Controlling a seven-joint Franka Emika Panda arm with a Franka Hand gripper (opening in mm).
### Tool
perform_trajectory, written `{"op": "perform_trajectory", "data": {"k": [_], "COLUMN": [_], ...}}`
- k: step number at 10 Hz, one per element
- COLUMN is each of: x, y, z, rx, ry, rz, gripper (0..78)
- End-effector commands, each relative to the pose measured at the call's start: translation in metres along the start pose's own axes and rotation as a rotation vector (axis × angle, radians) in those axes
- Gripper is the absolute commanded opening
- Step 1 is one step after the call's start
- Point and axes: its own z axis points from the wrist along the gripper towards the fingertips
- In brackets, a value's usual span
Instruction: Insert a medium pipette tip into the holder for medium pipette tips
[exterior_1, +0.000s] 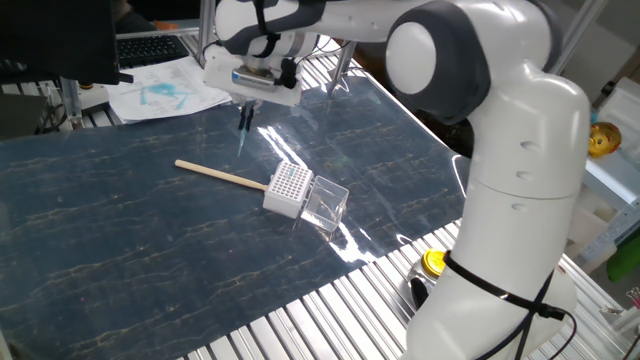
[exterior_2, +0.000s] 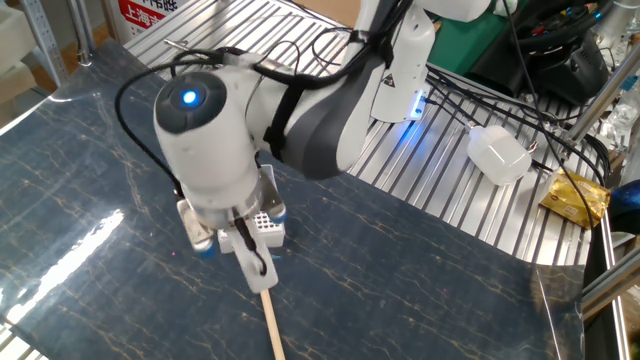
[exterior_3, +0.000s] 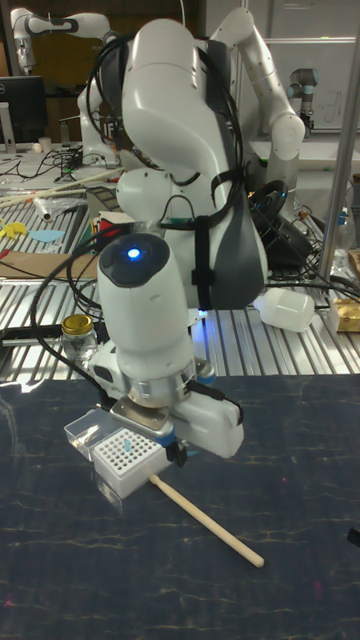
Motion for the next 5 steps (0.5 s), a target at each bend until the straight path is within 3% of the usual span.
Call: {"op": "perform_trajectory", "data": {"k": [1, 5], "x": [-0.012, -0.020], "y": [-0.023, -0.038], "z": [-0.009, -0.010], "rx": [-0.006, 0.020], "ry": [-0.073, -0.117], "rz": [-0.142, -0.253], "gripper": [1.1, 1.1]}}
